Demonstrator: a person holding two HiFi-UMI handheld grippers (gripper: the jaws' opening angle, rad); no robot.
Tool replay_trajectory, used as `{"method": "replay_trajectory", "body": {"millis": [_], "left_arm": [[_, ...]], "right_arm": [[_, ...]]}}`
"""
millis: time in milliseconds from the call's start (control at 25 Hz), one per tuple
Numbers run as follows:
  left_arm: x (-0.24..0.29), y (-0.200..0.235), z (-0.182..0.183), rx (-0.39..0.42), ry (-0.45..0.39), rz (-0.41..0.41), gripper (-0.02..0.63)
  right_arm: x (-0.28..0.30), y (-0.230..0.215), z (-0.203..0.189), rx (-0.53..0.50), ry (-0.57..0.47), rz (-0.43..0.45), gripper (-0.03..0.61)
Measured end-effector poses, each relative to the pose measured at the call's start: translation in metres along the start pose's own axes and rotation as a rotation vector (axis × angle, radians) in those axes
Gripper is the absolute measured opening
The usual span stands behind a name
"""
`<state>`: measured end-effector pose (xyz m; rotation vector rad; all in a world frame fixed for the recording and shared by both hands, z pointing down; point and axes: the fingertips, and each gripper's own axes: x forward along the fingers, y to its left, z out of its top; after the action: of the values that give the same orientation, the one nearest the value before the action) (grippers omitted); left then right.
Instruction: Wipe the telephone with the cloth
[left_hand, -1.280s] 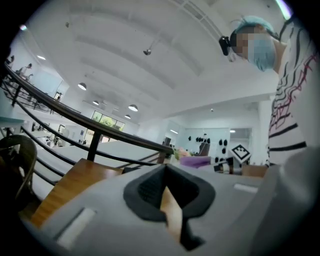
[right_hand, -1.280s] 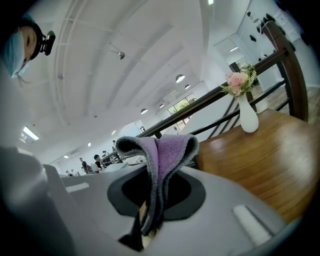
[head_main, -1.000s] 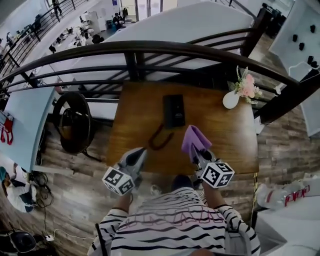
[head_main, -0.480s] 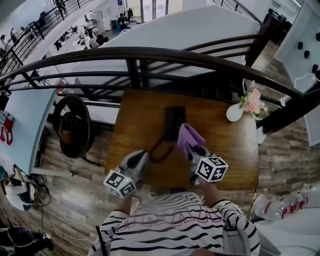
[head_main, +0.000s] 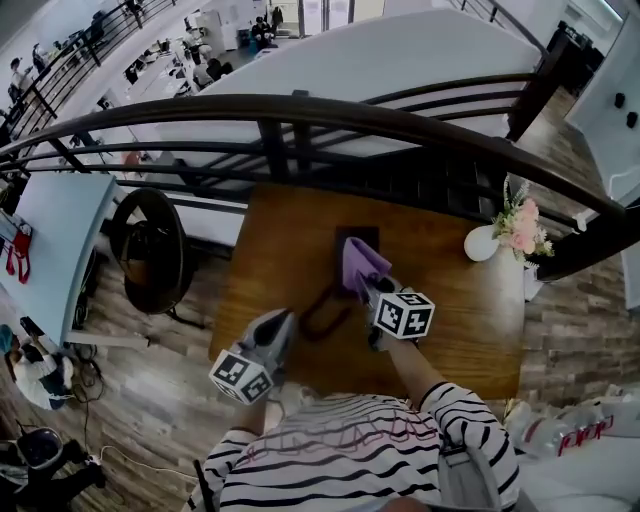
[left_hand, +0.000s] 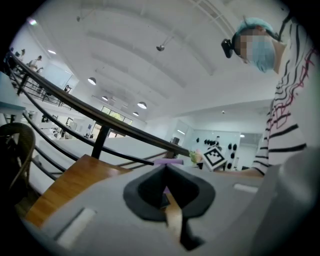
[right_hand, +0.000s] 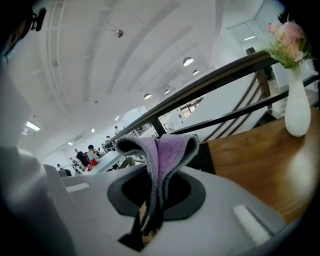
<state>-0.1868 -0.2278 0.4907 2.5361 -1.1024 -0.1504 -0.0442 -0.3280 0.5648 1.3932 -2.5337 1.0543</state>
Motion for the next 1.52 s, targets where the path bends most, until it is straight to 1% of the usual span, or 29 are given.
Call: {"method": "replay_trajectory", "body": {"millis": [360,560,760,960,1160,1360,1440,1520], "left_arm": [[0.001,0.013,-0.008,-0.021,0.016,0.059,0.003],[0.000,0.017,-0.013,-0.026,0.022,0.078,0.003],[0.010,0.012,-0.016,-0.021,0.025,0.060,0.003],[0.021,0.005,-0.016,-0.021,0.035,0.034,0.003],[0.031,0.001,-0.020,-0.020,0.047,0.006,0.003],[0.039,-0.005,-0.024,-0.025,0.056,-0.025,0.003],[0.041,-0.006,-0.024,-0.023,0.058,-0.032,0.003],[0.041,-0.006,-0.023,-0.021,0.057,-0.035,0.003]], "right_arm": [[0.076,-0.015,-0.006,-0.009,0.100,0.018,0.038],[0.095,-0.032,-0.012,0.019,0.137,-0.013,0.038],[0.088,-0.068,-0.009,0.028,0.135,-0.077,0.038],[0.069,-0.102,-0.003,0.034,0.126,-0.151,0.038],[0.044,-0.130,0.010,0.038,0.107,-0.226,0.038],[0.026,-0.152,0.011,0.044,0.102,-0.281,0.038],[0.021,-0.155,0.012,0.048,0.099,-0.290,0.038],[0.018,-0.147,0.014,0.048,0.093,-0.267,0.038]]}}
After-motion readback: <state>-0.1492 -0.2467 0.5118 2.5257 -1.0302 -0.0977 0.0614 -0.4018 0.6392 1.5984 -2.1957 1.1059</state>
